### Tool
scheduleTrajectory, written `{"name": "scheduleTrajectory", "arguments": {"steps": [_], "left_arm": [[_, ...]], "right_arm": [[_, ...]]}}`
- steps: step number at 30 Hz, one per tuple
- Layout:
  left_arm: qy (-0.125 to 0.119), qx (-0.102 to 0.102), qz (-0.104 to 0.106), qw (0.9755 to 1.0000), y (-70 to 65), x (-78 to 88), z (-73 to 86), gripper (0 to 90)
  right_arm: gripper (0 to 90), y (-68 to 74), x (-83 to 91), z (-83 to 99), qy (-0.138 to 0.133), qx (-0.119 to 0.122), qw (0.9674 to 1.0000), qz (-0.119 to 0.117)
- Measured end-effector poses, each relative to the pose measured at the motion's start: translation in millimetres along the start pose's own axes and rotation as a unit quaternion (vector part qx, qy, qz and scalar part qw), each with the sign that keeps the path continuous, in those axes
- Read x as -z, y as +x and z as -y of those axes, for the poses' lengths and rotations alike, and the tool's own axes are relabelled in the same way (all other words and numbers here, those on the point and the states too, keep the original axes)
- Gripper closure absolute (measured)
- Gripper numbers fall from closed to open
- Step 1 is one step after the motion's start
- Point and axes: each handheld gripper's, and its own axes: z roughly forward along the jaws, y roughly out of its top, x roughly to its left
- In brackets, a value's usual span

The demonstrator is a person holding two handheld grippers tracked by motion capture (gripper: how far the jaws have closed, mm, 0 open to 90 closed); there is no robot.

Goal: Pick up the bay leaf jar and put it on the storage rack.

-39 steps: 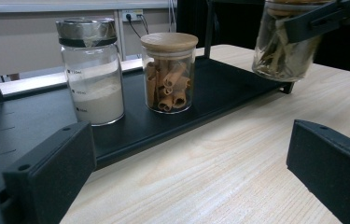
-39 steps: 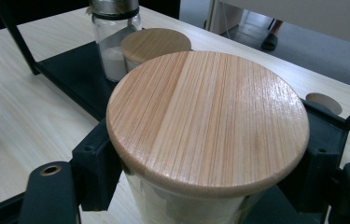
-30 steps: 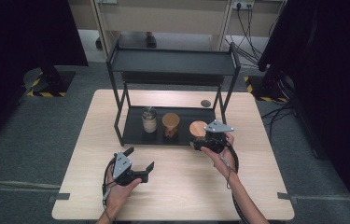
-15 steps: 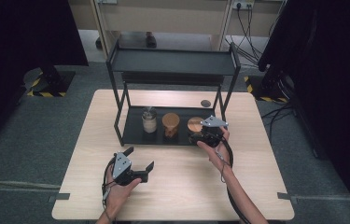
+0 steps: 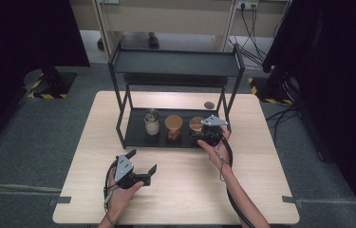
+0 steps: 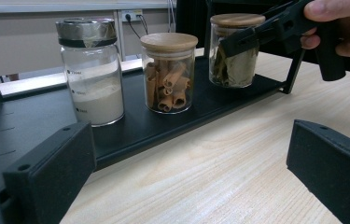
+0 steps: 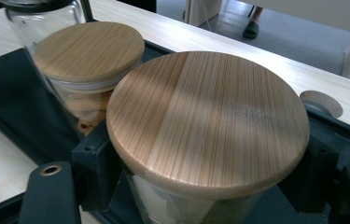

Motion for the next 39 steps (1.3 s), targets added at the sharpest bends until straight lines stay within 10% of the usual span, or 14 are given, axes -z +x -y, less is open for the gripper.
{"name": "scheduleTrajectory", "arguments": {"steps": [33, 39], "left_arm": [[0.0, 0.0, 0.001, 1.0, -0.1, 0.0, -0.1, 0.9], [0.0, 0.0, 0.002, 1.0, -0.4, -0.5, 0.0, 0.9]], "right_arm": [[25.9, -4.7, -22.2, 9.4, 0.0, -0.021, 0.9998, 0.003], [12.9, -0.5, -18.8, 7.2, 0.006, -0.015, 0.9998, 0.012]]}}
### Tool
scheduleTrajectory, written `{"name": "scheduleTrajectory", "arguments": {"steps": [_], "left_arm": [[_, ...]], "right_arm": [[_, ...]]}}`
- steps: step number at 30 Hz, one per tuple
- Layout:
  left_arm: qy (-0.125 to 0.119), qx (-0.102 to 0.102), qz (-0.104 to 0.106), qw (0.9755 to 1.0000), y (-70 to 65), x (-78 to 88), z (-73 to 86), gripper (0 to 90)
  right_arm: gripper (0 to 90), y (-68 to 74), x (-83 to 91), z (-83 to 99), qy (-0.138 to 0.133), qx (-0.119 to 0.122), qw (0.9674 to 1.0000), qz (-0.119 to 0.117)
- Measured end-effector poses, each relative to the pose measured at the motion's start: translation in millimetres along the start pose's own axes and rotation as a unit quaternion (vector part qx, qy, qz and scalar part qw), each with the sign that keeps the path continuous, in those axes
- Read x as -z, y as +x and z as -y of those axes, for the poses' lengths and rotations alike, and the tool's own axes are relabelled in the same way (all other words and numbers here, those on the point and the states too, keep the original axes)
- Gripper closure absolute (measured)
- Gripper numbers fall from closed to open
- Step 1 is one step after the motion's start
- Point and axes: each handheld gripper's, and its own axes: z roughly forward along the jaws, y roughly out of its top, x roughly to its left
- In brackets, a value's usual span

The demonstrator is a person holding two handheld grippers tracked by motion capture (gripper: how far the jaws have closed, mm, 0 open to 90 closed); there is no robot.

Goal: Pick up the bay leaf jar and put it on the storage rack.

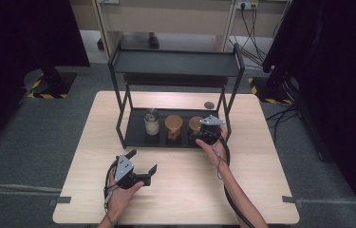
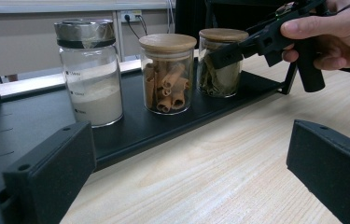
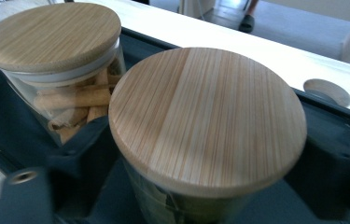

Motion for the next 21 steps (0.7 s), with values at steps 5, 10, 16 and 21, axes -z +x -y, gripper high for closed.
{"name": "scheduleTrajectory", "arguments": {"steps": [5, 10, 16, 21], "left_arm": [[0.001, -0.001, 0.001, 1.0, -0.4, -0.3, 0.0, 0.9], [0.001, 0.0, 0.0, 1.0, -0.1, -0.1, 0.0, 0.9], [0.001, -0.001, 0.0, 1.0, -0.4, -0.3, 0.0, 0.9], [0.001, -0.001, 0.001, 1.0, -0.4, -0.4, 0.0, 0.9]], "right_arm": [[6.5, 2.4, 4.2, 1.1, -0.006, -0.014, 0.9999, 0.003], [5.1, 5.1, 9.1, -1.5, -0.004, -0.013, 0.9999, 0.007], [3.9, 6.6, 17.5, -2.0, -0.011, -0.01, 0.9999, 0.005], [3.6, 9.7, 25.3, -2.0, -0.019, -0.002, 0.9998, 0.008]]}}
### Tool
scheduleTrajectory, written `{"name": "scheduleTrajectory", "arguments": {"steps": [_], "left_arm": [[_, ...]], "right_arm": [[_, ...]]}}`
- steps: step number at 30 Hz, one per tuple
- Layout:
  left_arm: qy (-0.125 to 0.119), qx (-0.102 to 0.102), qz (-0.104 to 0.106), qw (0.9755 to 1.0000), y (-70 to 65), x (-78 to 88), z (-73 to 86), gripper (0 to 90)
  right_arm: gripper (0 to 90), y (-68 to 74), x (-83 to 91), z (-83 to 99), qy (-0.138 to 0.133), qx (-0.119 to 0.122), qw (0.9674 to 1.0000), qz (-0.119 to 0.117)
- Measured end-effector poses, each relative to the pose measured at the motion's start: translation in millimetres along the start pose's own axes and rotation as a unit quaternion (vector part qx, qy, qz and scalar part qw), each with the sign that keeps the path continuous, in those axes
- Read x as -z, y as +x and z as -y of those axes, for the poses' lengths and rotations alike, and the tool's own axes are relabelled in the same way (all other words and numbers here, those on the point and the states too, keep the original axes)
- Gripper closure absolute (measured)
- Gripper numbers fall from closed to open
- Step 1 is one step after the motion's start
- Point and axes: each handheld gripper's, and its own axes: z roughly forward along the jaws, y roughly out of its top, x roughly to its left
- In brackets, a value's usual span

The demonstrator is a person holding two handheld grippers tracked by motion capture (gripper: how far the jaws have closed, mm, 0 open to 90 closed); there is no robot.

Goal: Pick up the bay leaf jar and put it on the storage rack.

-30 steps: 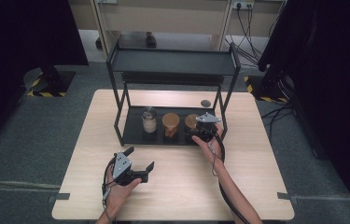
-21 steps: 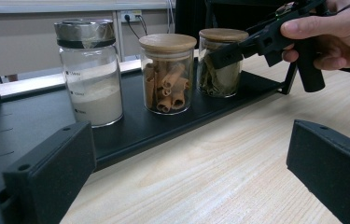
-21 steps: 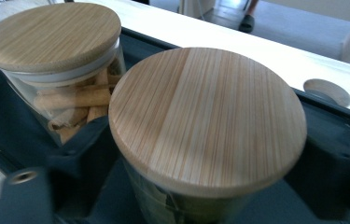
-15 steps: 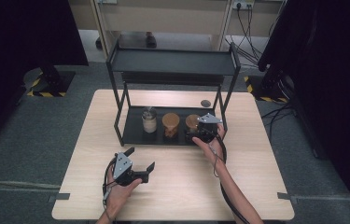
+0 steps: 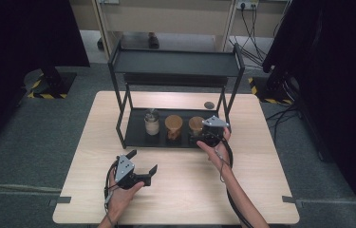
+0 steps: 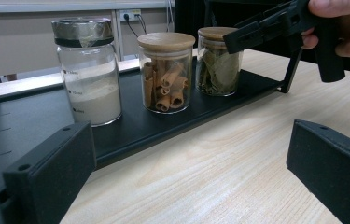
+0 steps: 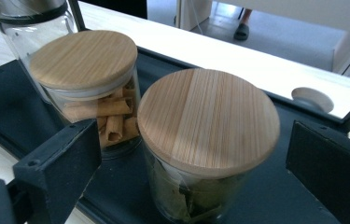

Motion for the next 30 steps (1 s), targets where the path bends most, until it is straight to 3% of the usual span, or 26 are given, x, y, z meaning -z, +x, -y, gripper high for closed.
{"name": "scheduleTrajectory", "arguments": {"steps": [2, 13, 30], "left_arm": [[0.001, 0.0, 0.0, 1.0, 0.0, -0.2, 0.0, 0.9], [-0.001, 0.0, 0.0, 1.0, -0.1, 0.1, 0.0, 0.9], [0.001, 0.0, 0.001, 1.0, -0.5, -0.4, 0.2, 0.9]], "right_arm": [[3.3, 3.2, 3.5, -0.3, -0.004, 0.01, 0.9999, 0.007], [3.2, 3.1, 18.9, -0.6, -0.024, 0.007, 0.9997, -0.004], [3.2, 1.2, 45.2, 8.7, -0.051, 0.013, 0.9979, -0.038]]}}
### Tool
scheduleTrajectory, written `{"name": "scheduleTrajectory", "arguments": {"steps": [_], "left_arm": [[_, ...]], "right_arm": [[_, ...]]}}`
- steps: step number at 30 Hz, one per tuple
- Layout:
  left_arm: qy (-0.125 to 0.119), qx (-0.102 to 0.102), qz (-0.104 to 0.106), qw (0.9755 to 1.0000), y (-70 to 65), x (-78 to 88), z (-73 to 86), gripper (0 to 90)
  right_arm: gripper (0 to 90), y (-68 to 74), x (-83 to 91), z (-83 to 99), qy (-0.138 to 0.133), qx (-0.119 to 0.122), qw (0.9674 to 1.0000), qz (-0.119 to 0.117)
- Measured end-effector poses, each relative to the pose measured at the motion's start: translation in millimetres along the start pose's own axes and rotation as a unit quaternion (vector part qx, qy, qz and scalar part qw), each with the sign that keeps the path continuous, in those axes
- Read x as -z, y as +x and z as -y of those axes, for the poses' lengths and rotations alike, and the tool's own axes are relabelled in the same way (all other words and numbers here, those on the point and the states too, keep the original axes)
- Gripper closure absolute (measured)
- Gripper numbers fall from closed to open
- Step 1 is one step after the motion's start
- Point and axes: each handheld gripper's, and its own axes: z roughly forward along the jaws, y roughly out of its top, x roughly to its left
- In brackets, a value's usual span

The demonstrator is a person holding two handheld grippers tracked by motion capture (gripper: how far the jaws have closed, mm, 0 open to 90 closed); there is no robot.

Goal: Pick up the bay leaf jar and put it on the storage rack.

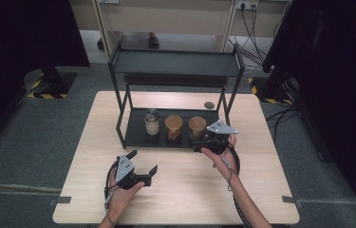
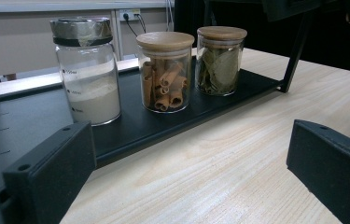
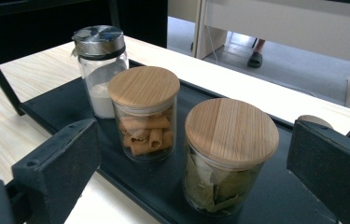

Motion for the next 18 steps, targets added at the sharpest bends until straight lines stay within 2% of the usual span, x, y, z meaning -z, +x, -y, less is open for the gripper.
{"name": "scheduleTrajectory", "arguments": {"steps": [18], "left_arm": [[-0.001, 0.001, -0.002, 1.0, 0.1, 0.6, 0.1, 0.9]], "right_arm": [[3.3, 6.9, 21.4, 6.8, -0.024, 0.008, 0.9992, -0.03]]}}
